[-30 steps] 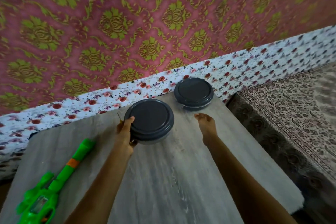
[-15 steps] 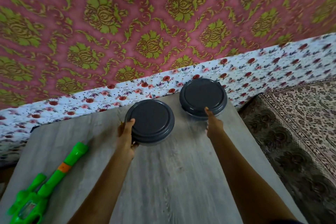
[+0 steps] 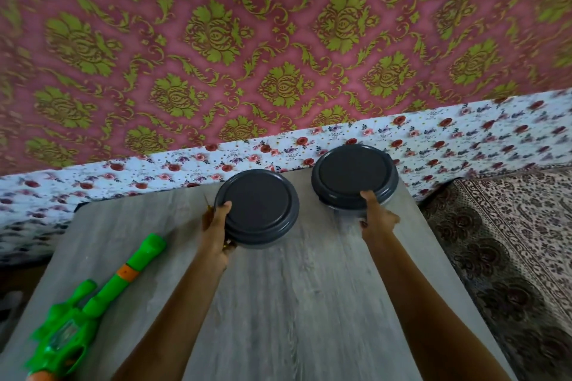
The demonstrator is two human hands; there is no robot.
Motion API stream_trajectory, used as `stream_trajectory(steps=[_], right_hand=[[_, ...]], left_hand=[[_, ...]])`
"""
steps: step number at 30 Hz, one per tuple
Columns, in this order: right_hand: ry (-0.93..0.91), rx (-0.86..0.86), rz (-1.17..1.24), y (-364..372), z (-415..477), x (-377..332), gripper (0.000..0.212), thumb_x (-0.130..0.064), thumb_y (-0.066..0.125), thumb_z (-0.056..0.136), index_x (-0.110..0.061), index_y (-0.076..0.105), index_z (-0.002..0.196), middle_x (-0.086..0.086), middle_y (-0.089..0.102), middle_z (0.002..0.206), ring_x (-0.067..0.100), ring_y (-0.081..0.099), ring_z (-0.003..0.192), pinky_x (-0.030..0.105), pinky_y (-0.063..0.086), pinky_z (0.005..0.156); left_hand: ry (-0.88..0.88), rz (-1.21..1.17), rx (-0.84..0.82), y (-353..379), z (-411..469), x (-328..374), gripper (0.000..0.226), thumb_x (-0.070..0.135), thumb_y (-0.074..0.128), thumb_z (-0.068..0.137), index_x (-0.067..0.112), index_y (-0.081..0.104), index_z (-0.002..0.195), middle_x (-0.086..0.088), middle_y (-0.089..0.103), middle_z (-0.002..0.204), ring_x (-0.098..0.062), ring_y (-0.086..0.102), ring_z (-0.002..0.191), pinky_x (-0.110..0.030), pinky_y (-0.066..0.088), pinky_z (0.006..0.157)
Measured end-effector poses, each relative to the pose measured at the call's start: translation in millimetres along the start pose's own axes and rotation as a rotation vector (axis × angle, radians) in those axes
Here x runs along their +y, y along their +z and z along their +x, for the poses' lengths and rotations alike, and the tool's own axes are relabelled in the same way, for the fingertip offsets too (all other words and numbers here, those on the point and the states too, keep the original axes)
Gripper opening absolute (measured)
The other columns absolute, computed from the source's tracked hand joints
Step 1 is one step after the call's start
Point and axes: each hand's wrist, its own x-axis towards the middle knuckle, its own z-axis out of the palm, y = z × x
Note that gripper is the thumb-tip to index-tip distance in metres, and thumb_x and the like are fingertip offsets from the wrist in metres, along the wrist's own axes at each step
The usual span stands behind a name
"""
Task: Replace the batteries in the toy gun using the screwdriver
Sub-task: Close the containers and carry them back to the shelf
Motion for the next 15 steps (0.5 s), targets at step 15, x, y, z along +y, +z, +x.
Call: stream_trajectory(steps=[15], right_hand=[[-0.007, -0.532, -0.195, 101.3, -214.8, 139.8, 0.036, -0.021, 0.076, 0.071, -0.005, 0.053, 0.093, 0.010, 0.055, 0.082, 0.025, 0.056, 0.079, 0.032, 0.052, 0.059]], left_hand=[[0.141, -0.252, 0.319, -296.0, -40.8, 60.2, 0.040, 0.036, 0.067, 0.083, 0.019, 0.054, 0.117, -0.006, 0.058, 0.122, -0.029, 0.057, 0.110, -0.043, 0.049, 0.080]])
